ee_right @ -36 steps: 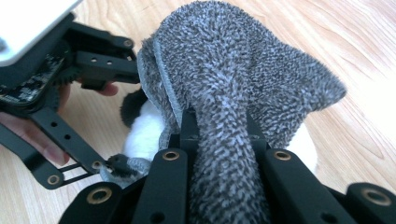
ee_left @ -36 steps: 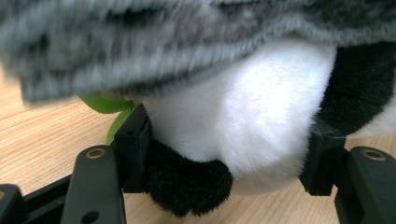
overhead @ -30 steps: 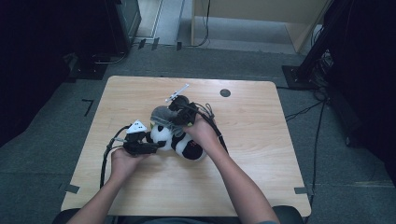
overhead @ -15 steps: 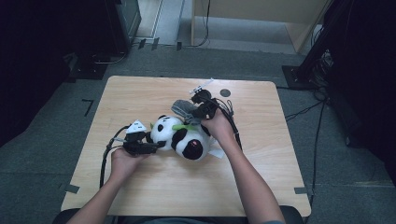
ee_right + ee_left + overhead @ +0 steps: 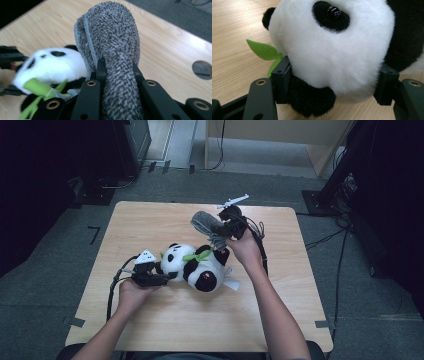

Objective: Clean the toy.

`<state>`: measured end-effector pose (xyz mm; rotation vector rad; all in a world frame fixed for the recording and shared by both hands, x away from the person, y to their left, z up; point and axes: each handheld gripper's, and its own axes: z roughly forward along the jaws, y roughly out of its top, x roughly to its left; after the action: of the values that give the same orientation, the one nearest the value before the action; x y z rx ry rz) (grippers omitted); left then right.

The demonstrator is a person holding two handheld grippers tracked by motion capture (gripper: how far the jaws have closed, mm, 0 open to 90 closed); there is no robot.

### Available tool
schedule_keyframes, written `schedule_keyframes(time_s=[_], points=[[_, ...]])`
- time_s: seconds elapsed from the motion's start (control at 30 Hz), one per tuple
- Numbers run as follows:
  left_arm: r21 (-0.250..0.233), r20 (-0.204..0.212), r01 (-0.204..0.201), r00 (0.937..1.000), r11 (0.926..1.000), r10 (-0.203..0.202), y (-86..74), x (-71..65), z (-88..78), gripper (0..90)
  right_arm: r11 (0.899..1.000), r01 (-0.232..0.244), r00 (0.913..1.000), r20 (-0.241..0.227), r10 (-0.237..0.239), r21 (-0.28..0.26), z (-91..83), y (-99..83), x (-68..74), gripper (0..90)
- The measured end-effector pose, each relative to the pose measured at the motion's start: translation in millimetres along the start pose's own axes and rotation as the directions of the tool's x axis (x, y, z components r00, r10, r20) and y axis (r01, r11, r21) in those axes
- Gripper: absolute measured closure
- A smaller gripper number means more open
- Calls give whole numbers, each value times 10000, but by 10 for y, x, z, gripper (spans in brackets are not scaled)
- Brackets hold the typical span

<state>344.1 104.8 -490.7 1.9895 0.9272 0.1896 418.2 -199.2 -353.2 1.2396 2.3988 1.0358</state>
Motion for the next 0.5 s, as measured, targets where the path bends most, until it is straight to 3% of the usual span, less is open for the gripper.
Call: schedule_keyframes(time_s=[0.13, 0.27, 0.5], points=[[2, 69, 104, 9999, 9999, -104, -1, 10, 0, 312, 9998, 182, 9998, 20, -182, -98, -137, -29, 6, 782], [9, 102, 221, 9997, 9998, -221, 2, 14, 3, 310, 9997, 244, 9996, -102, -245, -56, -195, -188, 8, 782], [79, 19, 307, 9995, 9995, -307, 8, -2, 10, 313, 9997, -4, 9987, -509, 17, 241, -82, -557, -12, 782]])
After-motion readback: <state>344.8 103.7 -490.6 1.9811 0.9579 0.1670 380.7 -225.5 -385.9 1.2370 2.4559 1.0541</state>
